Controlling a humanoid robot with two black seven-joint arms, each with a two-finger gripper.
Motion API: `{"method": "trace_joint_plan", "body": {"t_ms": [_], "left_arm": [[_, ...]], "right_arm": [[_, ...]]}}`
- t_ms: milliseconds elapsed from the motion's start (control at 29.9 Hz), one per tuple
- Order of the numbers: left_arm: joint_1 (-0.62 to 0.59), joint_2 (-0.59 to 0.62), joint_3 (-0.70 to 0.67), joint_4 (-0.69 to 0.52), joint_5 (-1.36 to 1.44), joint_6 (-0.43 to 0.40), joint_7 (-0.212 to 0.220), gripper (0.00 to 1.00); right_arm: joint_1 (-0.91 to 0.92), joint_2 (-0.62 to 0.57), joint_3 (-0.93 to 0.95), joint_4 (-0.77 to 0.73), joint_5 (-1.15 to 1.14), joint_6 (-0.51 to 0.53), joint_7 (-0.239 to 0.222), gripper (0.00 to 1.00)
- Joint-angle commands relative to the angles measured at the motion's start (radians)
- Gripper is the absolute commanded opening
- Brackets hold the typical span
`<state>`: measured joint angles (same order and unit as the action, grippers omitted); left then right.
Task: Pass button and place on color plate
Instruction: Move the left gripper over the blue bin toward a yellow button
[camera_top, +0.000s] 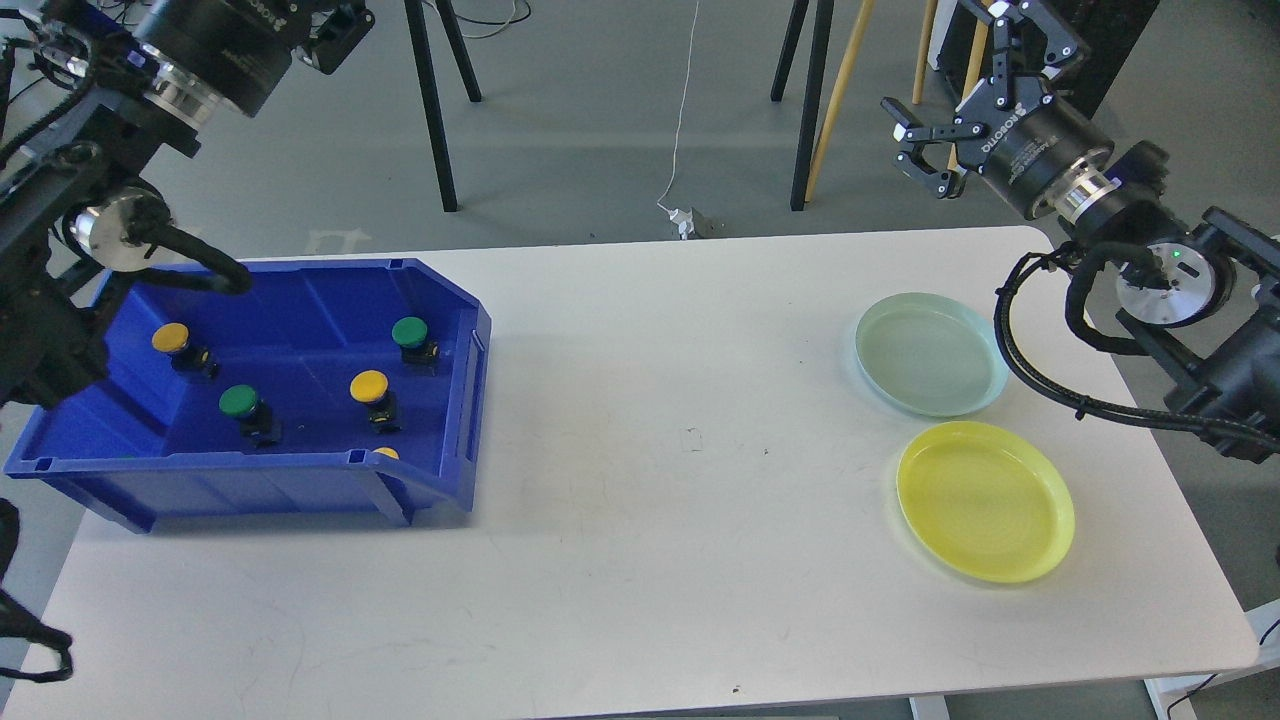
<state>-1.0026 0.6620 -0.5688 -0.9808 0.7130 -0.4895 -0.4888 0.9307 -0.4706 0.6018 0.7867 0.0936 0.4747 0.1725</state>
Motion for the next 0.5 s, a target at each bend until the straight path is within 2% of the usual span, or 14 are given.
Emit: {"method": "trace_joint_plan", "body": {"t_ms": [0, 67, 167, 334, 468], "left_arm": [[-0.137, 0.152, 0.318, -0.123, 0.213, 0.02, 0.0, 0.99], [-0.223, 0.204, 0.481, -0.153, 0.316, 0.08, 0.0, 0.99], [-0.304, 0.246, 0.641, -0.18, 0.559, 0.098, 0.0, 0.99], [-0.3, 0.231, 0.745, -0.142, 0.932, 0.095, 0.0, 0.99], [-0.258, 0.108, 0.813, -0.011, 0.977, 0.094, 0.0, 0.99]], "right_arm": [[-0.007, -0.028, 0.003, 0.005, 0.002, -0.001, 0.001, 1.0], [-0.026, -0.04, 0.003, 0.015, 0.002, -0.001, 0.001, 1.0], [-0.047, -0.066, 0.004, 0.028, 0.002, -0.001, 0.001, 1.0], [-0.085, -0.077, 0.007, 0.043, 0.002, -0.002, 0.002, 1.0], [-0.095, -0.085, 0.012, 0.045, 0.002, -0.002, 0.001, 1.0]]}}
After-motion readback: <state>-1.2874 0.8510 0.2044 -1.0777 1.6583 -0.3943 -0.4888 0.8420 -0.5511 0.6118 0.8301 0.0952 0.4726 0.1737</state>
